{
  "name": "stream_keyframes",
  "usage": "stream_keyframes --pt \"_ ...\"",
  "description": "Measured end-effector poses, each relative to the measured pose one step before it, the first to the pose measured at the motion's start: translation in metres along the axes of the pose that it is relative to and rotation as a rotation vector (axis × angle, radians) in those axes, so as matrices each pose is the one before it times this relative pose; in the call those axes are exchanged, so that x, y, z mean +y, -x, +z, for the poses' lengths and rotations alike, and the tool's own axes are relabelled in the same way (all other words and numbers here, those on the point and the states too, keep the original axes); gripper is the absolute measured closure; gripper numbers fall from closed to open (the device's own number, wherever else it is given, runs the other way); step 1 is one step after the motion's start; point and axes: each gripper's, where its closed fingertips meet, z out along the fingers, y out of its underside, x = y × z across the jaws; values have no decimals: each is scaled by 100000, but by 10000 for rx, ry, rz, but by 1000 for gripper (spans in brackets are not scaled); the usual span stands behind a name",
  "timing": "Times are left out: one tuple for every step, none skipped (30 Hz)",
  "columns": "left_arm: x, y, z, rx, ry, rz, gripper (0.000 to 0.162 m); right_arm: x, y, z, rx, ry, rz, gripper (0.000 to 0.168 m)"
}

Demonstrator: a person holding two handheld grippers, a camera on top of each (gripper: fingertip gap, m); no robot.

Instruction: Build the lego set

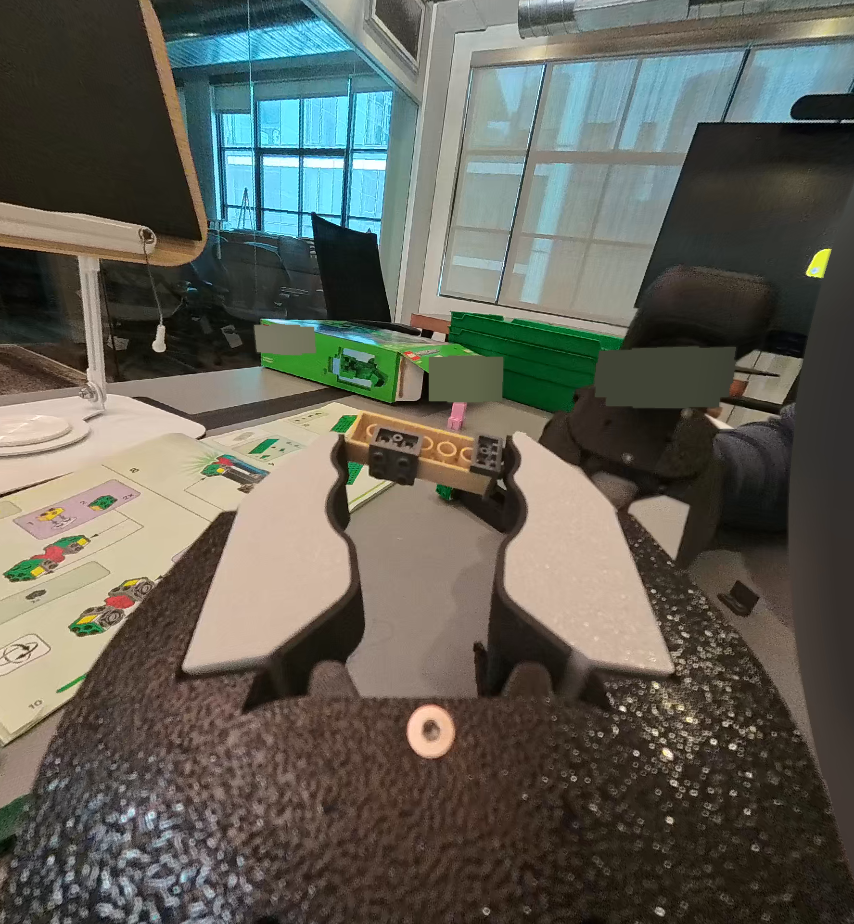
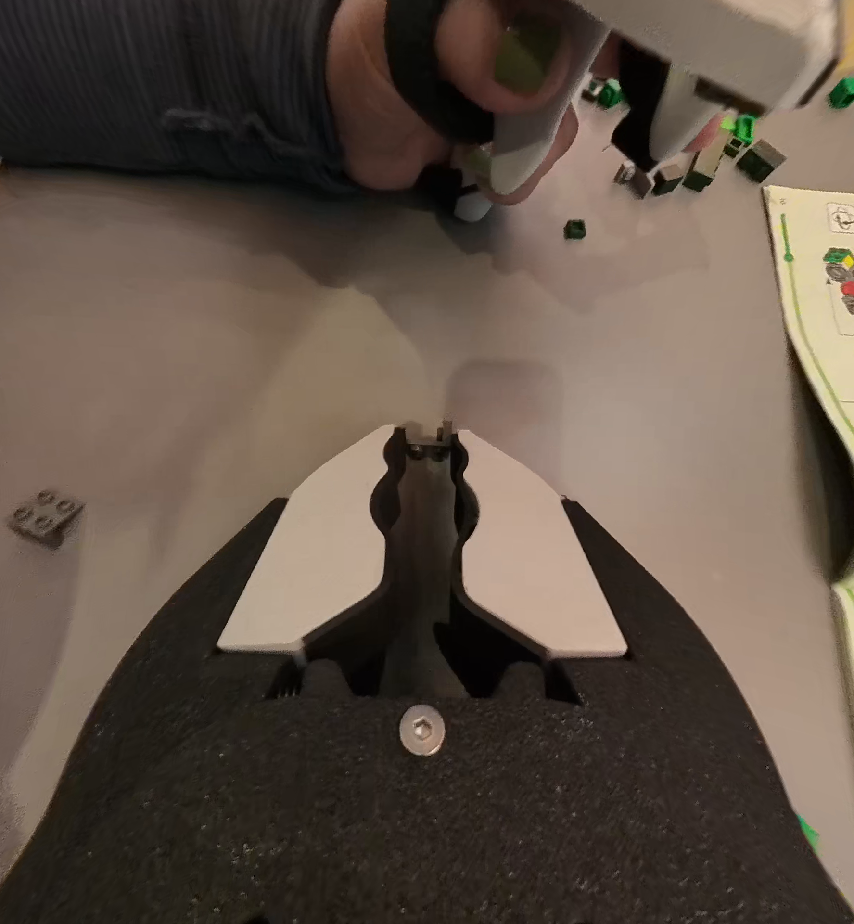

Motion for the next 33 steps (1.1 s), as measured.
stream_keyframes --pt "-7 31 -3 -1 -7 -29 103 126 -126 -883 81 213 -155 152" --pt "-8 16 0 -5 -3 -15 103 430 -85 -1107 44 374 -199 152" --pt "4 14 8 -12 2 -4 103 800 10 -1249 -33 543 -243 152" --pt "15 19 5 -18 9 4 103 1206 149 -1287 -77 685 -309 152" --pt "19 -4 6 -12 10 12 103 1653 241 -1197 -61 878 -374 152" --pt "11 -24 20 -6 8 9 103 2073 33 -986 165 1140 -309 152" --pt "19 -11 26 -6 9 -5 103 2283 -163 -691 344 1309 -318 152" --pt "19 -33 23 14 10 -12 103 2255 23 -327 261 1318 -403 152" --pt "31 -54 29 31 17 2 103 1944 258 -9 142 1199 -442 152" --pt "13 -11 14 11 8 0 103 1501 461 220 24 963 -462 152" --pt "-13 17 -14 -3 -13 -7 103 948 592 368 -94 622 -435 152" --pt "-38 25 -24 -9 -28 -15 103 509 484 418 -83 361 -295 152" --pt "-40 21 -22 -1 -36 -25 103 400 387 420 -67 327 -153 152" --pt "-45 37 -34 -3 -36 -31 103 328 161 339 58 308 -137 152" --pt "-49 30 -40 -8 -39 -33 103 125 -229 39 277 157 -96 152" --pt "-50 36 -31 -5 -40 -35 103 -110 -73 -2 93 -24 -18 152" --pt "-26 13 -18 7 -32 -39 103 -105 -164 -13 99 -32 112 152" --pt "-17 6 -5 12 -19 -39 103 -204 -274 -11 153 -122 154 152" --pt "0 -18 9 16 -5 -29 103 -163 -156 -37 87 -175 177 151" --pt "5 -11 5 13 4 -6 103 -24 -67 -145 17 -210 213 144" --pt "9 -16 0 2 4 9 103 192 -37 -261 -58 -261 309 142" --pt "1 -10 11 -1 4 12 103 329 -134 -376 -81 -373 476 141" --pt "14 -20 7 6 7 8 103 400 -191 -460 -153 -516 662 140" --pt "14 -15 20 10 15 -6 103 237 -61 -447 -335 -752 718 143" --pt "35 -35 33 22 22 -20 103 1 36 -382 -459 -1031 665 146" --pt "40 -28 29 27 26 -15 103 -146 143 -293 -555 -1178 623 147" --pt "23 -14 26 11 21 -6 103 -91 271 -192 -683 -1115 618 148" --pt "11 2 6 3 2 -11 103 -20 221 -153 -623 -873 632 149" --pt "-25 18 -24 1 -17 -22 103 1 233 -89 -486 -551 515 150" --pt "-35 23 -28 2 -30 -28 103 -67 104 18 -214 -360 288 151" --pt "-41 18 -25 5 -34 -30 103 -176 61 138 -10 -321 -86 151" --pt "-38 22 -29 7 -30 -35 103 -222 54 198 128 -317 -411 151" --pt "-27 21 -22 3 -24 -32 103 -150 -138 206 276 -240 -514 151"
